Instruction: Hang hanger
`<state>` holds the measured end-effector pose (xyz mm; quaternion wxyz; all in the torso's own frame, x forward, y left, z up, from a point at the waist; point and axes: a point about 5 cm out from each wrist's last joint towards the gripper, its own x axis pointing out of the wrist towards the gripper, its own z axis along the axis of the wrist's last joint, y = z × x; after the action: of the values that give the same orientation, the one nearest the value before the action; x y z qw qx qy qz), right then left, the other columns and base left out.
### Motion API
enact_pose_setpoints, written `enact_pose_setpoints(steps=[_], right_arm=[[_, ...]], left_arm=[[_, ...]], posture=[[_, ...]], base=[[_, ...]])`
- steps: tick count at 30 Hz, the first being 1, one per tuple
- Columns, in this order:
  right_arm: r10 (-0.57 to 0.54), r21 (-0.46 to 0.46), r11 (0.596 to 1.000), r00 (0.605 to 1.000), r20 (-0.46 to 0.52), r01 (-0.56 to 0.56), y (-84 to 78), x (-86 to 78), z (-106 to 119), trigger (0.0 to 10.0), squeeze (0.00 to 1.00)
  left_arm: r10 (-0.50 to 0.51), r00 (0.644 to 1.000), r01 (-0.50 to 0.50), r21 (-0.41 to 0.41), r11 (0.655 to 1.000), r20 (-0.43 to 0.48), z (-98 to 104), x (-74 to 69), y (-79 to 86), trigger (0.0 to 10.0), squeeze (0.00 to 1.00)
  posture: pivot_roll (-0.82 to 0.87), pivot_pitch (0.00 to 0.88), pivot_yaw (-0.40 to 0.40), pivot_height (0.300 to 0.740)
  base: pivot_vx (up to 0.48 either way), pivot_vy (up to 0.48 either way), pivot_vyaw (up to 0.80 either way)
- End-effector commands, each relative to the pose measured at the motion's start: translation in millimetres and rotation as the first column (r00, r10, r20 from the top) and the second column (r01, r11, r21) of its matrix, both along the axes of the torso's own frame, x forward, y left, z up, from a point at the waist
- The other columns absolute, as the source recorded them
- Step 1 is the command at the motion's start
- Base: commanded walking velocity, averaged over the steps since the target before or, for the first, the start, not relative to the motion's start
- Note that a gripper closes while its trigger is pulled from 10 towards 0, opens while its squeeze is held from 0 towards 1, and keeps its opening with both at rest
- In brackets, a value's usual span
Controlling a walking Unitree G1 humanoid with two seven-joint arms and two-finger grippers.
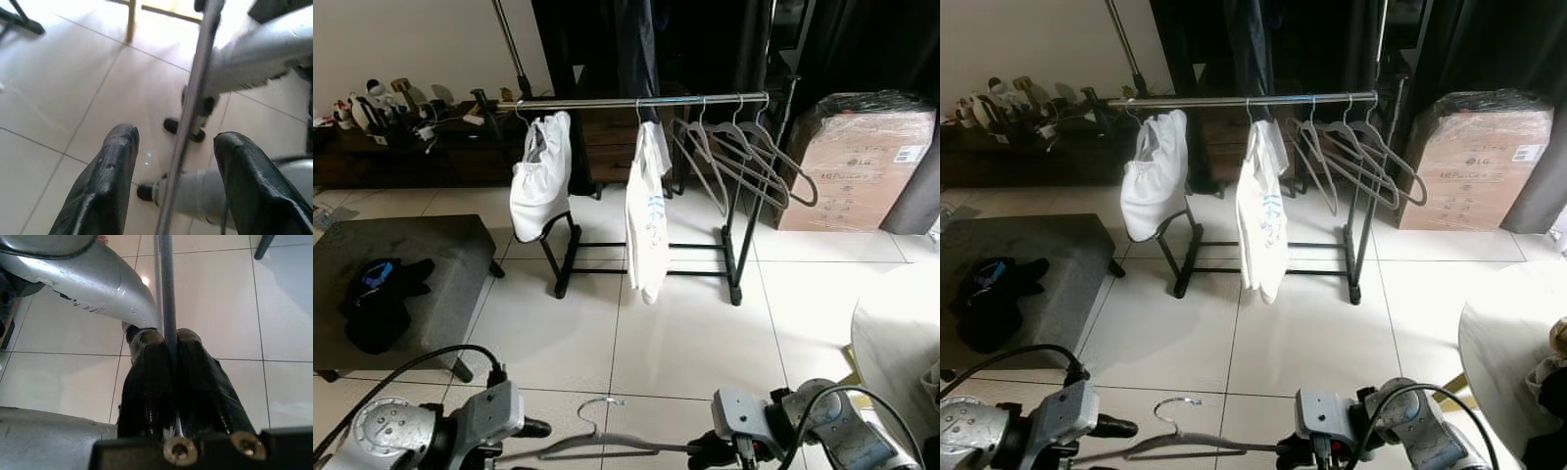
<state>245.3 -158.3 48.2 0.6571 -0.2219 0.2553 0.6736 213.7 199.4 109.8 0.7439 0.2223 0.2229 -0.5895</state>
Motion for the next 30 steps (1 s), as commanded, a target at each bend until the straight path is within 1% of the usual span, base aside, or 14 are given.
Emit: enact_pose_setpoints(steps=[1,6,8,10,11,12,16,17,18,19,20,23,30], right_arm=[[0.028,0.011,1.0,1.0,-0.002,-0.028,3.5,-3.7,1.5,0.0,0.0],[0.031,0.01,0.999,1.0,-0.004,-0.031,3.4,-4.7,1.1,0.0,0.0],[0.033,0.016,0.999,0.999,-0.002,-0.033,5.0,-4.4,2.4,0.0,0.0],[0.034,0.019,0.999,0.999,0.0,-0.034,5.6,-4.1,3.1,0.0,0.0],[0.034,0.023,0.999,0.999,0.005,-0.035,6.2,-3.2,4.9,0.0,0.0],[0.034,0.024,0.999,0.999,0.006,-0.034,6.2,-2.7,5.5,0.0,0.0],[0.034,0.024,0.999,0.999,0.009,-0.034,6.1,-2.3,6.4,0.0,0.0],[0.034,0.024,0.999,0.999,0.011,-0.035,6.2,-2.0,6.7,0.0,0.0],[0.034,0.024,0.999,0.999,0.011,-0.035,6.2,-2.0,6.7,0.0,0.0],[0.035,0.024,0.999,0.999,0.012,-0.035,6.2,-1.8,7.0,0.0,0.0],[0.035,0.024,0.999,0.999,0.014,-0.036,6.4,-1.5,7.1,0.0,0.0],[0.034,0.023,0.999,0.999,0.015,-0.035,6.6,-1.0,7.1,0.0,0.0],[0.032,0.021,0.999,0.999,0.015,-0.032,6.5,-0.4,7.2,0.0,0.0]], left_arm=[[0.01,1.0,-0.01,-0.012,1.0,0.009,1.3,2.0,-0.3,10.0,0.0],[0.004,1.0,-0.003,-0.017,1.0,0.008,2.5,2.1,-1.6,10.0,0.0],[-0.014,1.0,0.014,0.011,1.0,-0.027,-2.6,-2.1,0.9,10.0,0.0],[-0.019,0.999,0.02,0.023,1.0,-0.042,-4.7,-3.9,2.1,10.0,0.0],[-0.031,0.996,0.035,0.05,0.998,-0.083,-9.4,-7.9,4.1,10.0,0.0],[-0.034,0.995,0.04,0.062,0.997,-0.096,-11.0,-9.2,4.9,10.0,0.0],[-0.03,0.994,0.038,0.083,0.996,-0.103,-14.0,-9.6,6.5,10.0,0.0],[-0.023,0.994,0.032,0.089,0.996,-0.103,-15.6,-8.9,7.0,4.9,0.0],[-0.023,0.994,0.032,0.089,0.996,-0.103,-15.6,-8.9,7.0,4.9,0.0],[-0.015,0.994,0.025,0.088,0.996,-0.105,-16.7,-8.3,6.8,3.4,0.0],[-0.014,0.994,0.023,0.085,0.996,-0.107,-17.3,-8.0,6.0,0.0,0.0],[-0.018,0.993,0.027,0.075,0.997,-0.115,-18.2,-8.6,4.1,0.0,0.0],[-0.022,0.992,0.033,0.084,0.996,-0.122,-19.5,-9.5,4.6,0.0,0.0]], posture=[[-0.03,0.12,0.052,0.74],[-0.03,0.12,0.051,0.74],[-0.03,0.119,0.053,0.74],[-0.03,0.119,0.053,0.74],[-0.03,0.117,0.053,0.74],[-0.03,0.117,0.053,0.74],[-0.03,0.116,0.053,0.74],[-0.03,0.116,0.053,0.74],[-0.03,0.116,0.053,0.74],[-0.03,0.115,0.052,0.74],[-0.03,0.114,0.052,0.74],[-0.03,0.11,0.051,0.74],[-0.03,0.103,0.052,0.74]], base=[[0.0,0.0,0.0],[0.0,0.0,0.0],[0.0,0.0,0.0],[0.0,0.0,0.0],[0.0,0.0,0.0],[0.0,0.0,0.0],[0.0,0.0,0.0],[0.0,0.0,0.0],[0.0,0.0,0.0],[0.0,0.0,0.0],[0.0,0.0,0.0],[0.0,0.0,0.0],[0.0,0.0,0.0]])
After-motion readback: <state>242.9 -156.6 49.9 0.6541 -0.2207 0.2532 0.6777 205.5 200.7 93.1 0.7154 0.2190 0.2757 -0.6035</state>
